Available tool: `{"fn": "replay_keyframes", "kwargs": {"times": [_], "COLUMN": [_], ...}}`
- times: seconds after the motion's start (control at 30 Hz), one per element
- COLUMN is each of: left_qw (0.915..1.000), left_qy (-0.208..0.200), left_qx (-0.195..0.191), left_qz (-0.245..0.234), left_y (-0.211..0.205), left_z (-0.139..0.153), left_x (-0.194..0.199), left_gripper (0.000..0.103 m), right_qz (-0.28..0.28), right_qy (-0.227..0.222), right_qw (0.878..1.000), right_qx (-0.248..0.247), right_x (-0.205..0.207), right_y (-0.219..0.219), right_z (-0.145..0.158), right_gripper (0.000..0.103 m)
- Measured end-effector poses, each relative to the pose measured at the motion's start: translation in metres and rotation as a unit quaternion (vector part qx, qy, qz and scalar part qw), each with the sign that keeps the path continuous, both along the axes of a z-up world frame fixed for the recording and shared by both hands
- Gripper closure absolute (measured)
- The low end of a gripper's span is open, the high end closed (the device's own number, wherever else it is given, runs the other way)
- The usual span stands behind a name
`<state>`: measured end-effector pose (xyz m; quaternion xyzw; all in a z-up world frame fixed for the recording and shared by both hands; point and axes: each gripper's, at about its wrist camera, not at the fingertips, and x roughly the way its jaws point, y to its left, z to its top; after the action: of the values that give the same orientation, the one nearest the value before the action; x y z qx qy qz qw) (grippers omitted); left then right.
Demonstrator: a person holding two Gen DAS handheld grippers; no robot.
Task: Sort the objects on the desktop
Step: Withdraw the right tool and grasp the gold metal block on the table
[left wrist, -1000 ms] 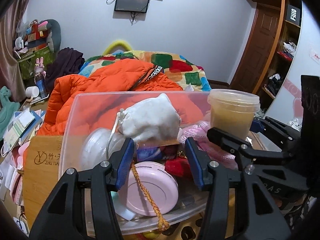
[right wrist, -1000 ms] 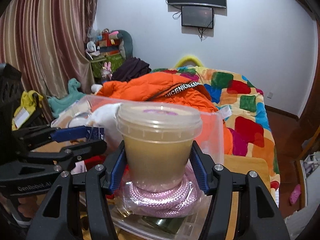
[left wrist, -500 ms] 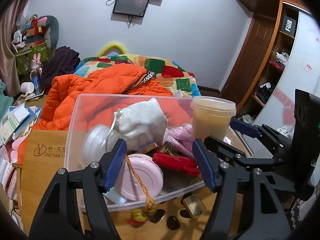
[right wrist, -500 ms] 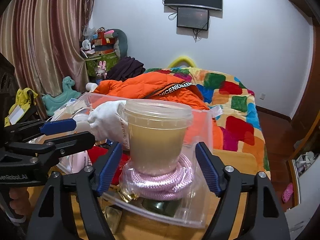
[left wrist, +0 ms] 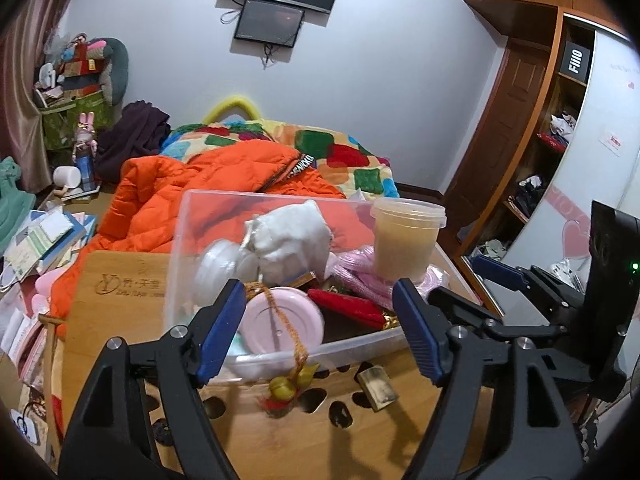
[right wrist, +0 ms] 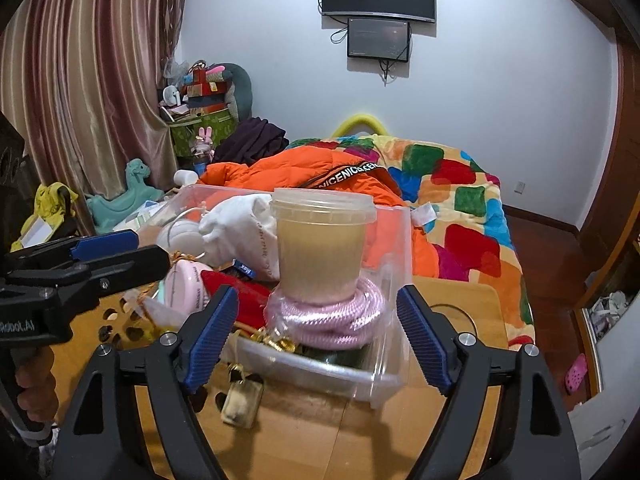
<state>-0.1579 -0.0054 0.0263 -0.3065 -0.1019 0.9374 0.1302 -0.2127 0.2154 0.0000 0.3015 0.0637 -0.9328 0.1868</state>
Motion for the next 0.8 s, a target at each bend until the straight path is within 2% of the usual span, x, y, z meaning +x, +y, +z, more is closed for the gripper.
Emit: {"fn": "replay_keyframes", "kwargs": {"times": [0.1,0.37,0.6,0.8], "left_qw": [1.0000,0.9993,0.9982,0.9971], "left_qy": [-0.001,0.003,-0.001,-0.019], "left_qx": [0.001,-0.026,-0.049,-0.062], "left_qz": [0.007,0.027,0.035,0.039], "left_y": [-0.007,-0.013,-0.016,-0.020], "left_z": [-0.001,-0.011,-0.026,-0.049], "left_x": [0.007,0.028,0.045,0.050], "left_gripper": [0.027,0.026,0.024,0.023], "right_qz": [-0.006,-0.018,-0.016,-0.007], "right_qy": [0.003,-0.006,-0.030,-0.056], "right_qw": [1.000,1.000,0.999,0.998], "right_qx": [-0.002,-0.014,-0.011,0.000], "right_x": [0.010,0.032,0.050,0.053], "right_y": [0.003,0.009,0.005,-0.007], "right_z": [0.001,-0.006,-0.026,-0.049], "right_gripper": [0.024,0.024,0.024,0.024]}}
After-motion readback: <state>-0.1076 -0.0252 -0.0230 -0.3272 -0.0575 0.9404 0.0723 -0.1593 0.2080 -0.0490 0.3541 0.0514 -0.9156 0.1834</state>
